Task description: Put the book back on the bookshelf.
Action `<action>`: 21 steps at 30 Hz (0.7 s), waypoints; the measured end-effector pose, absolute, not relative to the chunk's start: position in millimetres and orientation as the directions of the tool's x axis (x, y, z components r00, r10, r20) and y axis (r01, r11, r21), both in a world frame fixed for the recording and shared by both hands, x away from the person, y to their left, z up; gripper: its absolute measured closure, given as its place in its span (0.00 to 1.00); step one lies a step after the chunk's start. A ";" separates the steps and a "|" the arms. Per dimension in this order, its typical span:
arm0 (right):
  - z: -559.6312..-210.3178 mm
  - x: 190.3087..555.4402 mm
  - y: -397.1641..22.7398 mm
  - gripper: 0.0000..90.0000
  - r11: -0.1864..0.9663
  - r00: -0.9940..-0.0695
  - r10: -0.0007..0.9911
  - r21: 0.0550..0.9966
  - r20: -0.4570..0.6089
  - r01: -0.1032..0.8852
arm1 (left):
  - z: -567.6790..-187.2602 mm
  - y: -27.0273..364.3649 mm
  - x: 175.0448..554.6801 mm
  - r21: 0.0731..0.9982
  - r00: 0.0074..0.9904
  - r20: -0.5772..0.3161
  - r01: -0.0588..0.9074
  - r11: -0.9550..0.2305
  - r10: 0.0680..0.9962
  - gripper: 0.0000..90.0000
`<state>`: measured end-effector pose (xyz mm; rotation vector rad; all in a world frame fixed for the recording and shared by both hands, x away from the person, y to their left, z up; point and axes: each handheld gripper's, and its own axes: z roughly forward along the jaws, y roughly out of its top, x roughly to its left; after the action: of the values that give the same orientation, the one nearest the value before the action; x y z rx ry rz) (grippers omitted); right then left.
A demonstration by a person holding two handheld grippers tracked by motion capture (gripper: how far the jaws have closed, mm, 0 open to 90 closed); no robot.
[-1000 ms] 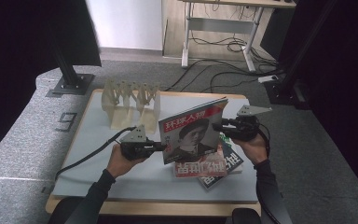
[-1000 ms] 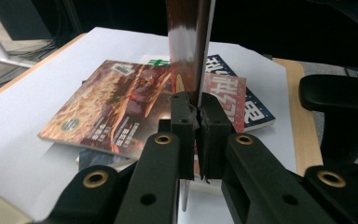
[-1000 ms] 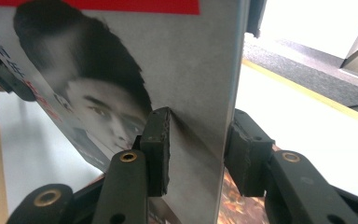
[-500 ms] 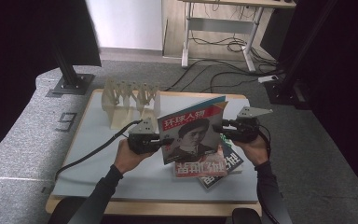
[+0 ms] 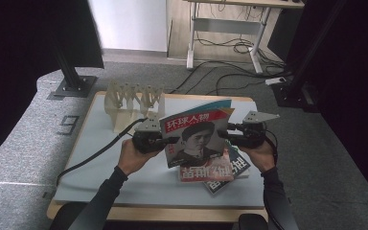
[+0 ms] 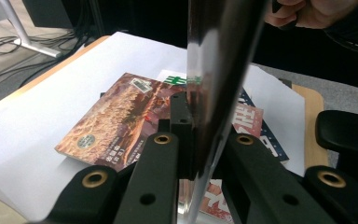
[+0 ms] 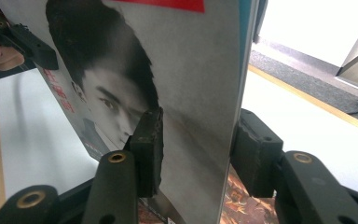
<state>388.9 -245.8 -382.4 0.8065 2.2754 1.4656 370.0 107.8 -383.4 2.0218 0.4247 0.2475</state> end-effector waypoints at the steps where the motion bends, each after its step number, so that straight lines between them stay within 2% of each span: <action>1: -382.8 388.7 -245.8 0.58 0.319 -0.789 0.614 0.904 0.032 0.285 | -383.5 107.8 369.5 0.886 0.917 -0.003 0.188 -0.425 0.400 0.95; 13: -395.9 381.6 -256.4 0.44 0.306 -0.738 0.674 0.898 0.029 0.315 | -382.7 117.8 370.7 0.895 0.904 -0.019 0.206 -0.397 0.426 0.96; 21: -417.3 378.0 -255.0 0.30 0.374 -0.706 0.708 0.851 -0.006 0.368 | -379.8 122.7 371.1 0.886 0.892 -0.032 0.234 -0.400 0.451 0.96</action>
<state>378.0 -255.0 -417.3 0.9366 2.2689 1.2635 371.1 122.7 -379.8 2.0001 0.4973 0.2571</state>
